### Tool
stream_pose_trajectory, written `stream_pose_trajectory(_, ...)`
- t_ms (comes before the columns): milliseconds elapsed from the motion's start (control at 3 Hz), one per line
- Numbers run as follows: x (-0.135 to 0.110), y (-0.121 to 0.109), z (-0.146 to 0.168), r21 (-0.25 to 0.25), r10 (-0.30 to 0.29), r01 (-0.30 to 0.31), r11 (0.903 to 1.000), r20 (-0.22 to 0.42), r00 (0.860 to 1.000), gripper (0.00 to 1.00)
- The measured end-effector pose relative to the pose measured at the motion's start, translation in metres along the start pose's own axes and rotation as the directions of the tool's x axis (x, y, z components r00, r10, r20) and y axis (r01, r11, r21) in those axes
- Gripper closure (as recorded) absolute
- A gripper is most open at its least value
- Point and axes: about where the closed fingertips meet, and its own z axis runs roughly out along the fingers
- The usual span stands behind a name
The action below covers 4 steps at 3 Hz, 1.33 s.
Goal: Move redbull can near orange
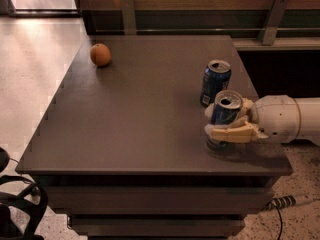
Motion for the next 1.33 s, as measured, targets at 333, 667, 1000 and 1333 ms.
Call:
stream_pose_trajectory(333,-0.036,-0.033,0.023,-0.02,0.071,-0.072,0.9972,-0.024,0.997,1.0)
stream_pose_trajectory(667,-0.08,-0.054,0.044,-0.063,0.111,-0.113,0.9917,-0.035,0.993,1.0)
stream_pose_trajectory(1000,-0.11,-0.053,0.054,-0.103,0.106,-0.109,0.9887,-0.035,0.994,1.0)
stream_pose_trajectory(1333,-0.13,-0.073,0.067,-0.122,0.094,-0.098,0.9876,-0.035,0.995,1.0)
